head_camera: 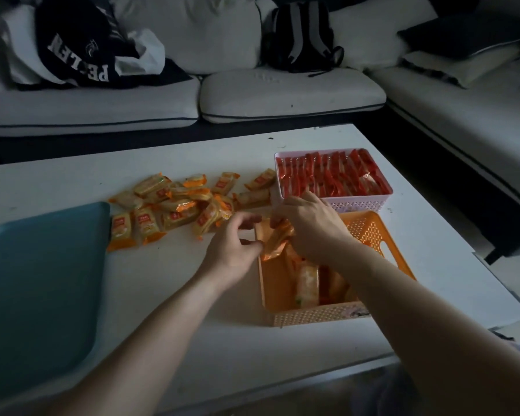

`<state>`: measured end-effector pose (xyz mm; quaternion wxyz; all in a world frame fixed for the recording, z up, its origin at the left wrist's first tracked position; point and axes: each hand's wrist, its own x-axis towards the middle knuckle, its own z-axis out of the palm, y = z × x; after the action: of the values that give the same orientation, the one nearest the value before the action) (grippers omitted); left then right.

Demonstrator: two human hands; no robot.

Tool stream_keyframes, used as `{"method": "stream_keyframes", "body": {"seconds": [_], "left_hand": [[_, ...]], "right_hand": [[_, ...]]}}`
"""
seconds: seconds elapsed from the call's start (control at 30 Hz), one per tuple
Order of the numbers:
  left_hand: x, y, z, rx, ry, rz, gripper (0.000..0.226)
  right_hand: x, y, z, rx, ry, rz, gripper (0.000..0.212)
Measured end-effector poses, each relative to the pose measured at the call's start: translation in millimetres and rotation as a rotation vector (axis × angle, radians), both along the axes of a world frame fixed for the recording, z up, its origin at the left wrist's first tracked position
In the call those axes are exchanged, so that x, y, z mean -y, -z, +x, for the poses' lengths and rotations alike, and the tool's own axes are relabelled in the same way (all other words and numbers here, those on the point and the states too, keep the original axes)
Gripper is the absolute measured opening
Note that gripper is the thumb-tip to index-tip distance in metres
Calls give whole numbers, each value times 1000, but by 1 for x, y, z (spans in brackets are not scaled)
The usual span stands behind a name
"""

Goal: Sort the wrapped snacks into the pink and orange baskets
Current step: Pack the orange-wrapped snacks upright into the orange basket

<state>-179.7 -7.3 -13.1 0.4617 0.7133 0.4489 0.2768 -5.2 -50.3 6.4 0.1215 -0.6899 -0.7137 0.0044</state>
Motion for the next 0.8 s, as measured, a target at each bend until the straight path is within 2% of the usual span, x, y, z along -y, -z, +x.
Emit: {"method": "stream_keyframes", "body": {"seconds": [0.07,0.13,0.23,0.4,0.53,0.63,0.7,0.8], "left_hand": [[-2,0,5,-40,62,41,45],[-7,4,7,-75,77,45,49],[-16,13,5,-113,49,53,46],[-19,23,3,-150,66,286,43],[-16,20,0,-368,70,349,40],[-12,16,2,-451,58,425,27],[-10,16,3,-452,57,440,27],[-9,16,4,-453,70,432,25]], "right_hand": [[-4,5,-7,69,-53,27,54],[-9,9,-13,35,-79,33,56],[-16,19,-21,-122,-17,0,47],[-20,19,-13,-351,26,6,25],[-15,8,7,-599,123,-93,27],[-8,1,18,-423,150,-95,20],[0,-2,19,-252,100,-222,18],[13,1,13,24,1,-499,41]]}}
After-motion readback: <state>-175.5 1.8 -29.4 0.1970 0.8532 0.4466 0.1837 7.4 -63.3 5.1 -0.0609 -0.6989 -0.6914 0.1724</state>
